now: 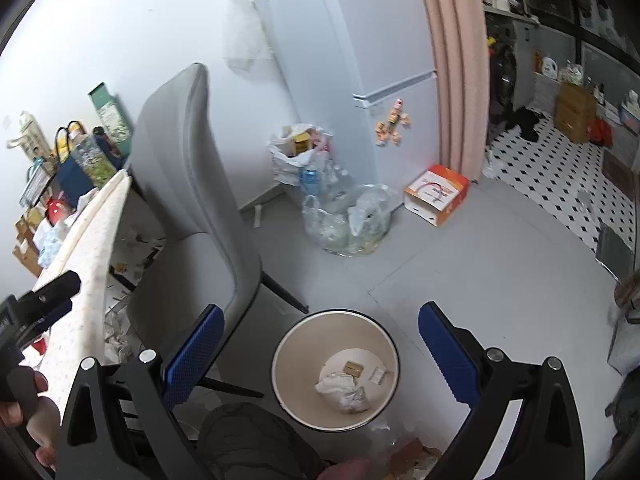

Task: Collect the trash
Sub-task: 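Move both tools back to the remaining trash on the table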

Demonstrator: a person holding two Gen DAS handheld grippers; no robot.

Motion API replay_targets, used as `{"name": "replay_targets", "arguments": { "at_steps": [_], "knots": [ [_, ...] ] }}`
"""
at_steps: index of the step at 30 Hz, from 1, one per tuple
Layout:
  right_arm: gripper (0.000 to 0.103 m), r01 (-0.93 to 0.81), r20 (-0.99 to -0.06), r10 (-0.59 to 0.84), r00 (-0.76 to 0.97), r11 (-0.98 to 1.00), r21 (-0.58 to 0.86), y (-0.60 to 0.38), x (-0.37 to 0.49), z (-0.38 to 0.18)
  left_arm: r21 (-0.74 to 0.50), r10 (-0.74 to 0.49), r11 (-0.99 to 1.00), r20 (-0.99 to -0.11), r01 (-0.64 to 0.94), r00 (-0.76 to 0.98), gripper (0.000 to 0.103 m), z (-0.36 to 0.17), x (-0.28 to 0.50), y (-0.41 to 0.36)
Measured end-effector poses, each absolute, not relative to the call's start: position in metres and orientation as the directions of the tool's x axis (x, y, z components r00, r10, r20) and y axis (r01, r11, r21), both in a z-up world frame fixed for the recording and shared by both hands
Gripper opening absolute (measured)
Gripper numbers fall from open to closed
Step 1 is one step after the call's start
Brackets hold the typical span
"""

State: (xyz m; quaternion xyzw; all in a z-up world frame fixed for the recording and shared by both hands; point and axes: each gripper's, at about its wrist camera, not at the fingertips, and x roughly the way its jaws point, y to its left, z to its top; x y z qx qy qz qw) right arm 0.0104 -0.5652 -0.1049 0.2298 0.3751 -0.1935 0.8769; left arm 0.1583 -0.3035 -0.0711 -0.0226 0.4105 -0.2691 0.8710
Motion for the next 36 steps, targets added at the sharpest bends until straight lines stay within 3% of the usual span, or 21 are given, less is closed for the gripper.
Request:
{"name": "replay_targets", "arguments": {
  "at_steps": [18, 36],
  "knots": [
    [0.096, 0.231, -0.662, 0.01, 0.75, 0.933, 0.275, -0.445, 0.051, -0.042, -0.298, -0.384, 0.922, -0.612, 0.248, 0.691, 0.097, -0.023, 0.154, -0.154],
    [0.096, -0.02, -0.641, 0.192, 0.743, 0.964, 0.265, -0.32, 0.092, -0.016, -0.372, -0.272, 0.927, -0.578, 0.048, 0.77, 0.095, -0.02, 0.138, -0.008]
  ]
}}
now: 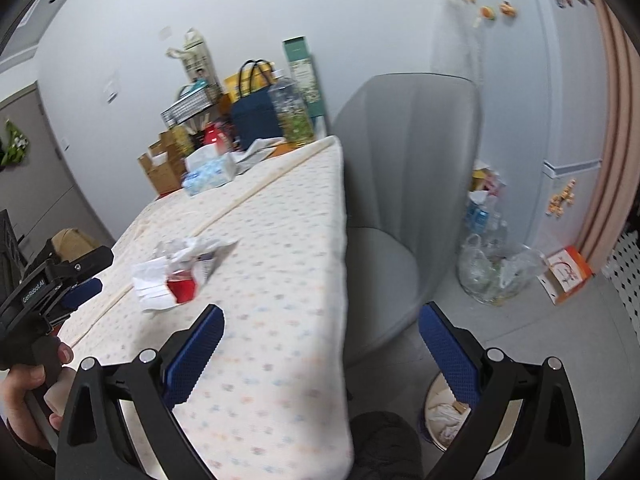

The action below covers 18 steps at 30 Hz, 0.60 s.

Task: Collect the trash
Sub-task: 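Move both tools back to the remaining trash on the table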

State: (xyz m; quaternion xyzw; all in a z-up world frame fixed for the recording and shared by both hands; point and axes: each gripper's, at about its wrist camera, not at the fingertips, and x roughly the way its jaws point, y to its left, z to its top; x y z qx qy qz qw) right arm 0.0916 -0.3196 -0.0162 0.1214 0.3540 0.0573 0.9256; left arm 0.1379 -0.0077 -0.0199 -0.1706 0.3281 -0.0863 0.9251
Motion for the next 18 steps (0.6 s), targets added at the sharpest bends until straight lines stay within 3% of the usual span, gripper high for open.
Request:
{"name": "replay_targets", "arguments": {
  "at_steps": [5, 18],
  "knots": [
    [0.096, -0.079, -0.641, 0.245, 0.728, 0.958, 0.276, -0.29, 0.102, -0.015, -0.398, -0.246, 0.917, -0.583, -0.008, 0.774, 0.087, -0.024, 0.136, 0.025],
    [0.095, -0.196, -0.667, 0.325, 0.67, 0.945, 0.263, -0.223, 0.133, -0.026, -0.426, -0.192, 0.894, -0.641, -0.137, 0.743, 0.054, -0.06, 0.151, 0.083]
  ]
}}
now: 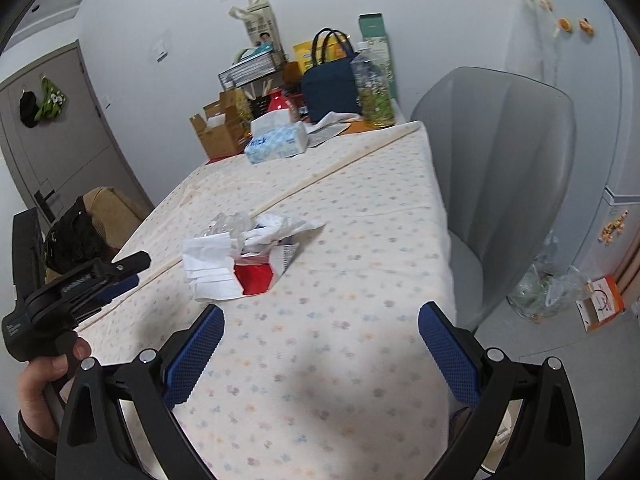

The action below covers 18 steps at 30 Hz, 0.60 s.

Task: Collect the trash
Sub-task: 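Move both tools back to the remaining trash on the table, then grasp the white tissue with the left gripper while the right gripper grasps the red-and-white paper box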

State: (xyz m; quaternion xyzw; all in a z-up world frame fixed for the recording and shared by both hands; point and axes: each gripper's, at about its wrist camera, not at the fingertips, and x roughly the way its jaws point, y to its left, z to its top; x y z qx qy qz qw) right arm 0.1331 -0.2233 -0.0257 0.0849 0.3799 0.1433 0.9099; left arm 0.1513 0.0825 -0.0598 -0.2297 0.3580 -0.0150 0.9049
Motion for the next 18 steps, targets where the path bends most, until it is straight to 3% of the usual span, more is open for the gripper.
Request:
{"name": "replay_targets", "arguments": {
  "at_steps": [4, 12, 18],
  "knots": [
    [0.095, -0.224, -0.679, 0.343, 0.649, 0.939, 0.26, -0.206, 0.144, -0.033, -0.425, -0.185, 0.89, -0.669, -0.167, 0.72, 0.046, -0.076, 0.161, 0.091],
    [0.094, -0.241, -0.709, 0.35, 0.613, 0.937, 0.254, -0.188, 0.164, -0.049, -0.437, -0.22, 0.882, -0.713, -0.177, 0.665, 0.046, -0.106, 0.188, 0.087],
    [0.094, -0.228, -0.725, 0.345, 0.597, 0.939, 0.259, -0.189, 0.174, -0.057, -0.423, -0.219, 0.887, -0.738, -0.185, 0.638, 0.038, -0.121, 0.206, 0.075]
  ]
}}
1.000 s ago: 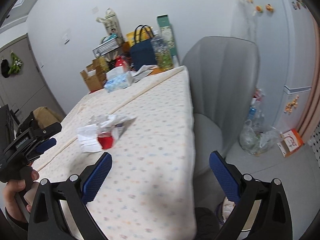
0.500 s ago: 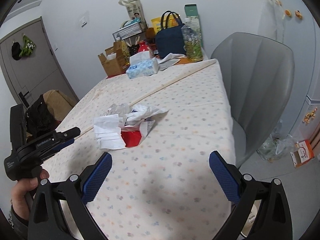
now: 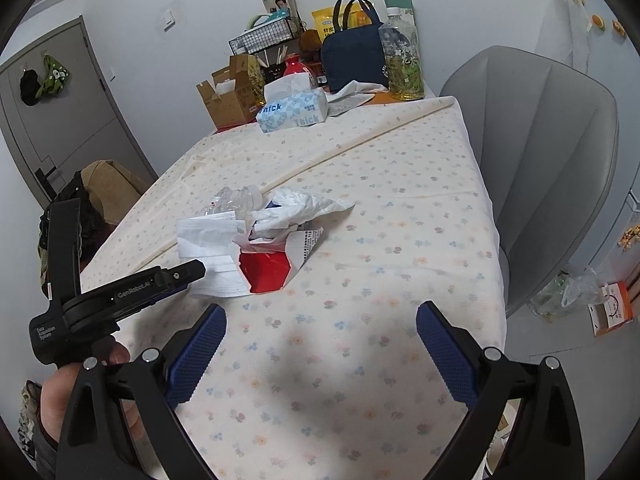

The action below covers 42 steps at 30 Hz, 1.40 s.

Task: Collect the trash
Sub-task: 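Grasp the white tissue with the left gripper while the right gripper grasps the red-and-white paper box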

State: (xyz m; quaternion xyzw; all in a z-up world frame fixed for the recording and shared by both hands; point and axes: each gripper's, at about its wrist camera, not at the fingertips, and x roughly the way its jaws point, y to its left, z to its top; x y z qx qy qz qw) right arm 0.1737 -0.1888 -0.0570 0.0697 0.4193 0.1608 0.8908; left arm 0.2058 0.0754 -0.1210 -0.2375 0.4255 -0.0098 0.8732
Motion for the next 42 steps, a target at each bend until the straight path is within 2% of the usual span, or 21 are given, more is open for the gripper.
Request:
{"name": "replay_targets", "arguments": {
  "at_steps": [3, 4, 5, 17, 27, 30, 31, 38, 42],
  "knots": [
    [0.094, -0.236, -0.73, 0.344, 0.59, 0.939, 0.251, -0.185, 0.179, -0.06, -0.412, -0.213, 0.891, -0.75, -0.19, 0.627, 0.02, -0.126, 0.211, 0.071],
    [0.094, -0.242, -0.733, 0.347, 0.585, 0.937, 0.251, -0.183, 0.181, -0.062, -0.413, -0.212, 0.89, -0.749, -0.192, 0.628, 0.011, -0.127, 0.211, 0.07],
    [0.094, -0.247, -0.736, 0.35, 0.579, 0.936, 0.252, -0.18, 0.184, -0.063, -0.406, -0.205, 0.893, -0.749, -0.193, 0.63, 0.008, -0.126, 0.21, 0.07],
    [0.095, -0.346, -0.778, 0.373, 0.505, 0.914, 0.214, -0.122, 0.218, -0.091, -0.386, -0.122, 0.884, -0.737, -0.265, 0.665, 0.007, -0.109, 0.18, 0.112],
    [0.095, -0.333, -0.806, 0.344, 0.481, 0.923, 0.196, -0.099, 0.255, -0.109, -0.39, -0.086, 0.865, -0.736, -0.317, 0.671, 0.007, -0.11, 0.167, 0.139],
    [0.069, -0.338, -0.813, 0.335, 0.477, 0.923, 0.183, -0.097, 0.257, -0.11, -0.395, -0.09, 0.863, -0.734, -0.315, 0.673, 0.007, -0.109, 0.166, 0.139],
    [0.054, -0.344, -0.815, 0.345, 0.465, 0.919, 0.193, -0.098, 0.255, -0.109, -0.395, -0.091, 0.864, -0.733, -0.312, 0.675, 0.007, -0.108, 0.165, 0.138],
    [0.034, -0.377, -0.806, 0.406, 0.431, 0.892, 0.248, -0.112, 0.23, -0.102, -0.406, -0.109, 0.869, -0.715, -0.283, 0.69, 0.007, -0.101, 0.16, 0.127],
    [0.033, -0.381, -0.794, 0.423, 0.437, 0.886, 0.263, -0.123, 0.21, -0.096, -0.41, -0.125, 0.873, -0.71, -0.263, 0.693, 0.007, -0.099, 0.159, 0.117]
  ]
}}
